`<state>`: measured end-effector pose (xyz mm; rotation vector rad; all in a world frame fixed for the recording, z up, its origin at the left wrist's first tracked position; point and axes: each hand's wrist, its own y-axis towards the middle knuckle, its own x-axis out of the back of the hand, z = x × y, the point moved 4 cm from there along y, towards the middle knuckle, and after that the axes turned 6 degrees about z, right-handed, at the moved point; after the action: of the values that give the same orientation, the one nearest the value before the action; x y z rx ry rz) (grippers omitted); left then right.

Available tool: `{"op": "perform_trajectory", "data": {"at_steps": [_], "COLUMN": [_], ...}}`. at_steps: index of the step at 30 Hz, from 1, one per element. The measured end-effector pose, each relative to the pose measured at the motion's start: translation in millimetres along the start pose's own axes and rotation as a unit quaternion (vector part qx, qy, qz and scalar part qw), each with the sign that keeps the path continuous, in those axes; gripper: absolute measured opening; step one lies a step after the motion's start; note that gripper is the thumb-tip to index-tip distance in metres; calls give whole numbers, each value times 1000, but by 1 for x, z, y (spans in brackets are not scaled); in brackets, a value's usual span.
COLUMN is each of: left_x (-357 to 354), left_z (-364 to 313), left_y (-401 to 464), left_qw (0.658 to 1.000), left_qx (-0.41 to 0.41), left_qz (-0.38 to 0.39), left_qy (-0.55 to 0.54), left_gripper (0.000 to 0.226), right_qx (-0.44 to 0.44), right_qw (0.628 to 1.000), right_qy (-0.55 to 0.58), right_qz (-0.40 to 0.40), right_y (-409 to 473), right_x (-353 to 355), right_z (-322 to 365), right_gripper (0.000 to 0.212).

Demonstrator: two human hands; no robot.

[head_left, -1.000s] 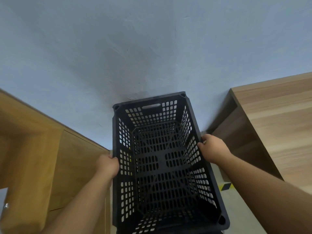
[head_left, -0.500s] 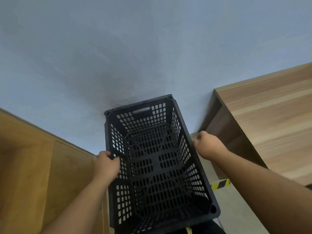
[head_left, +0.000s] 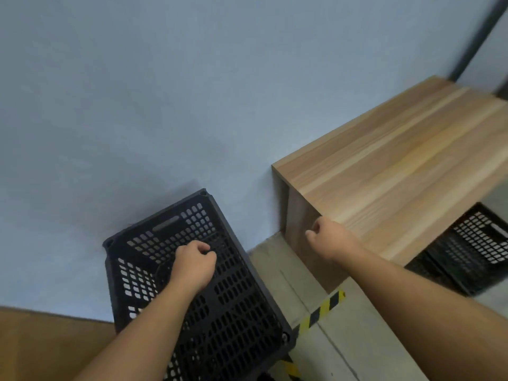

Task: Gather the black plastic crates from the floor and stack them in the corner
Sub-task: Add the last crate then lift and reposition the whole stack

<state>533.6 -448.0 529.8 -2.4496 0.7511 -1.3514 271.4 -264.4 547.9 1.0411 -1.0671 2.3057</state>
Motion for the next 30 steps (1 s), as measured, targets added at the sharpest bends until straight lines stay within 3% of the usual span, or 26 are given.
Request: {"op": "perform_trajectory", "data": {"at_steps": [18,24,30], "left_x": [-242,-323,-395], "left_z": [-295,-384,-481], "left_y": [-142,-186,-227], "left_qw": [969,923,880], "left_qx": [-199,-289,-377], "left_qz": [140,216,240], "left_qy": [46,131,159], "left_gripper": [21,29,34], "right_qx": [-186,-255,-309], "right_qw": [962,928,898], "right_qy": [141,177,203], "right_qz": [-140,-205,-237], "right_y": [-126,-166,-179], "right_x": [176,222,255], "right_z": [-332,-419,-484], "right_gripper": [30,23,23]}}
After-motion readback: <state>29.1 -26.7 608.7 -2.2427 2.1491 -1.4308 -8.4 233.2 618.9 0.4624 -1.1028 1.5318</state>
